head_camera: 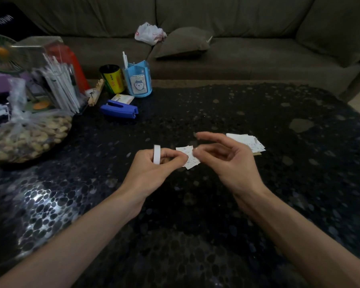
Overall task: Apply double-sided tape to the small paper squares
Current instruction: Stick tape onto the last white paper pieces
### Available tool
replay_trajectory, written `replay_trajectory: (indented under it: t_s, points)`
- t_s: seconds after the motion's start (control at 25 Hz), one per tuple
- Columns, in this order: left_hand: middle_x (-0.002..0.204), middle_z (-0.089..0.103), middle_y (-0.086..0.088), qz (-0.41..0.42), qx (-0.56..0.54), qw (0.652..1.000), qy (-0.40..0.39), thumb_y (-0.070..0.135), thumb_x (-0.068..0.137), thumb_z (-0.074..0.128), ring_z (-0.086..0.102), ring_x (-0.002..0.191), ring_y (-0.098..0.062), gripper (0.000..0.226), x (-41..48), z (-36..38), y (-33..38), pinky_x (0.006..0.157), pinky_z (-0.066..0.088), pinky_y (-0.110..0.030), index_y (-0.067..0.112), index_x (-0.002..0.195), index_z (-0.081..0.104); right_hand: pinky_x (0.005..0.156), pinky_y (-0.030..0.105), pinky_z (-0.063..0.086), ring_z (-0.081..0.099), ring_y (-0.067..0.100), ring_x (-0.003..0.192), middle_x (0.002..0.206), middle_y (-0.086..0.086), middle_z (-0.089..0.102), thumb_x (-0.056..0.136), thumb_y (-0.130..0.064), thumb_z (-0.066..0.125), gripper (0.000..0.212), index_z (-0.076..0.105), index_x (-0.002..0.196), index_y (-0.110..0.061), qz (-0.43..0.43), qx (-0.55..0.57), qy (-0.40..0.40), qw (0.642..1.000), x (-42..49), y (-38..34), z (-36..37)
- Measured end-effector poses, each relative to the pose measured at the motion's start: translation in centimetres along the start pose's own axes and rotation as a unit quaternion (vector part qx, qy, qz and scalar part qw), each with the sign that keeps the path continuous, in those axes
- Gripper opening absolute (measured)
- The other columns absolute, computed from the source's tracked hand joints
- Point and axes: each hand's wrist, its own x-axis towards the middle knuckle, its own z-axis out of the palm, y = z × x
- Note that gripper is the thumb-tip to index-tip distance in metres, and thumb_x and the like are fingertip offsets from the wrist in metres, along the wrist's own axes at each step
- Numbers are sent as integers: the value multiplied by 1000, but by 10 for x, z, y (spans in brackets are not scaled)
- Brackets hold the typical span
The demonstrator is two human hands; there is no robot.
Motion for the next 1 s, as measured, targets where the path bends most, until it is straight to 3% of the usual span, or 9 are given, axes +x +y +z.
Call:
replay_trajectory:
  t_s: [0.08, 0.2, 0.36, 0.48, 0.6, 0.72, 0.8, 0.88, 1.0]
  points:
    - [56, 65, 17, -15, -1, 1000, 12, 24, 93, 74, 56, 46, 7, 15, 1, 0, 0, 46, 39, -5, 17, 104, 81, 89, 21, 57, 75, 3, 90, 88, -11, 80, 91, -11, 81, 36, 75, 121, -29, -8, -138, 63, 988, 13, 7, -18]
    - [49, 60, 21, -24, 7, 1000, 17, 27, 95, 71, 56, 45, 9, 17, 1, 0, 1, 47, 39, -5, 20, 108, 79, 92, 26, 56, 69, -4, 87, 84, -22, 74, 97, -13, 72, 39, 70, 129, -35, 10, -344, 87, 935, 25, 23, -41]
    - [49, 59, 21, -22, 9, 999, 23, 28, 95, 71, 55, 46, 9, 16, 2, 2, 1, 52, 38, -9, 20, 106, 79, 95, 26, 52, 65, 3, 97, 102, -12, 76, 99, -6, 65, 44, 68, 135, -31, -16, -404, 64, 913, 27, 39, -42]
    - [49, 59, 21, -24, 7, 999, 25, 27, 95, 71, 55, 46, 8, 15, 3, 2, 0, 56, 38, -14, 20, 104, 80, 94, 39, 57, 67, 11, 102, 103, -13, 76, 97, -6, 65, 47, 67, 136, -33, -71, -448, 67, 889, 28, 45, -42]
    - [49, 58, 21, -17, 9, 1000, 22, 28, 95, 71, 55, 46, 8, 14, 5, 2, -2, 58, 38, -15, 21, 103, 80, 93, 39, 57, 65, 10, 101, 106, -14, 74, 97, -6, 66, 46, 68, 134, -34, -78, -458, 82, 882, 28, 47, -44]
    - [48, 57, 21, -6, 4, 1000, 19, 25, 97, 69, 55, 46, 8, 13, 5, 1, -4, 55, 38, -12, 23, 103, 80, 92, 34, 57, 64, 5, 98, 107, -15, 73, 94, -1, 64, 39, 76, 114, -33, -56, -407, 87, 907, 26, 37, -40]
    - [49, 54, 19, 19, 10, 1000, 9, 21, 98, 69, 52, 46, 4, 15, 7, -1, -6, 51, 38, -9, 27, 106, 80, 85, 25, 57, 66, 2, 93, 94, -19, 74, 91, 7, 61, 40, 78, 95, -29, 11, -272, 65, 960, 23, 23, -31]
    - [55, 51, 7, 63, 34, 997, -12, 19, 97, 70, 45, 48, 0, 22, 8, -2, -7, 53, 39, -9, 33, 112, 79, 78, 16, 54, 67, 3, 93, 88, -17, 76, 90, 15, 58, 41, 78, 90, -21, 84, -96, -1, 992, 17, 9, -21]
    - [57, 49, 8, 125, 67, 989, -44, 14, 94, 74, 45, 53, 0, 34, 7, 0, -9, 58, 40, -8, 33, 122, 75, 75, 16, 53, 68, 8, 96, 98, -2, 77, 88, 19, 54, 41, 77, 93, -14, 124, 51, -96, 986, 9, 0, -11]
